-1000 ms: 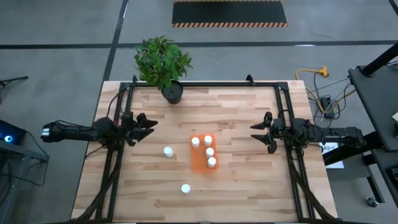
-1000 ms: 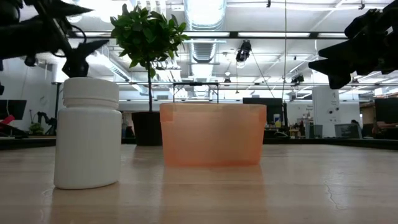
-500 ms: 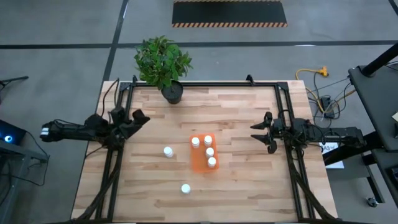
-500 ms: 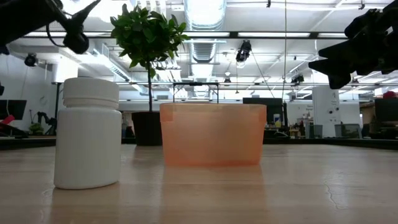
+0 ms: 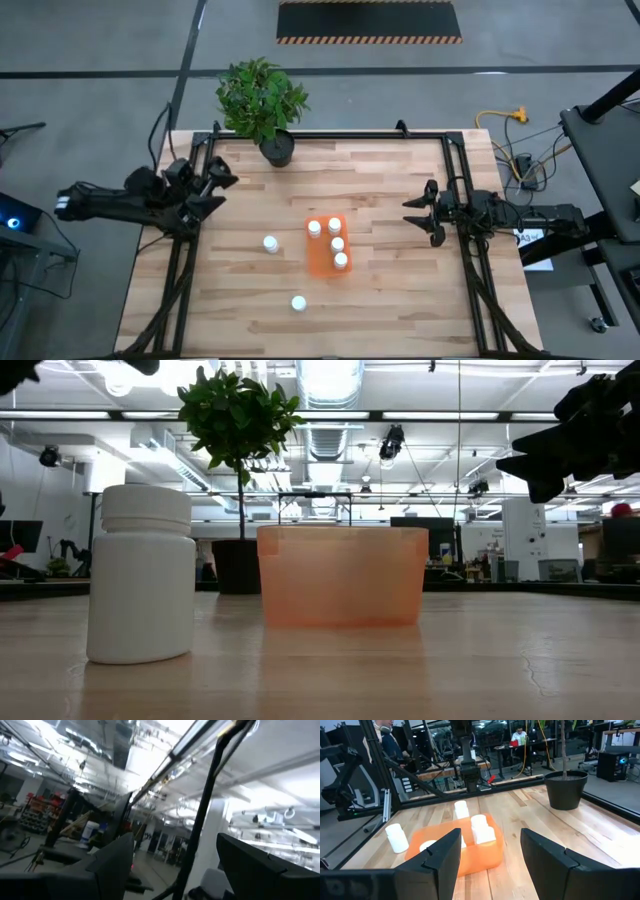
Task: Pick and place pill bottles into a basket
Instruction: Put the white pill bottle into the orange container
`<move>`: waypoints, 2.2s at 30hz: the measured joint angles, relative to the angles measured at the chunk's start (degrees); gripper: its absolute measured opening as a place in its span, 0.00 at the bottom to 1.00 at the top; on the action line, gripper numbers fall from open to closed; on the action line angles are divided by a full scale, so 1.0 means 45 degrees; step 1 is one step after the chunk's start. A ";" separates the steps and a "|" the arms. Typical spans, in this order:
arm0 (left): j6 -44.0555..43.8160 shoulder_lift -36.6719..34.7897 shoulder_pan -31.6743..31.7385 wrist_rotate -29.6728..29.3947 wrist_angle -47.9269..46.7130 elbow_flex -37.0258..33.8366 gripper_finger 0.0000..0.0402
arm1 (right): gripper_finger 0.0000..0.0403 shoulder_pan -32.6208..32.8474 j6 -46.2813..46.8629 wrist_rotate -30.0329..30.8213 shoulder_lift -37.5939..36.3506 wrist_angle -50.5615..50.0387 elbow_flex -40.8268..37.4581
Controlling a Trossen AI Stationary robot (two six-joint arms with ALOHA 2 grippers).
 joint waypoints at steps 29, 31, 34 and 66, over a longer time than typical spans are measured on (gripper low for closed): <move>0.4049 0.4398 -0.0005 0.1217 -1.4309 0.9796 0.67 | 0.48 -0.0002 -0.0005 0.0000 -0.0005 0.0000 0.0005; 0.4051 0.4723 -0.0005 0.1217 -1.4607 0.9993 0.67 | 0.48 0.0000 -0.0005 0.0000 -0.0005 0.0000 0.0005; 0.4286 0.5194 0.0001 0.1208 -1.4890 1.0238 0.67 | 0.48 -0.0004 -0.0005 0.0000 -0.0005 0.0000 0.0005; 0.4575 0.8765 0.0005 -0.1153 -2.0706 1.2342 0.67 | 0.48 0.0000 -0.0005 0.0000 0.0000 0.0000 0.0005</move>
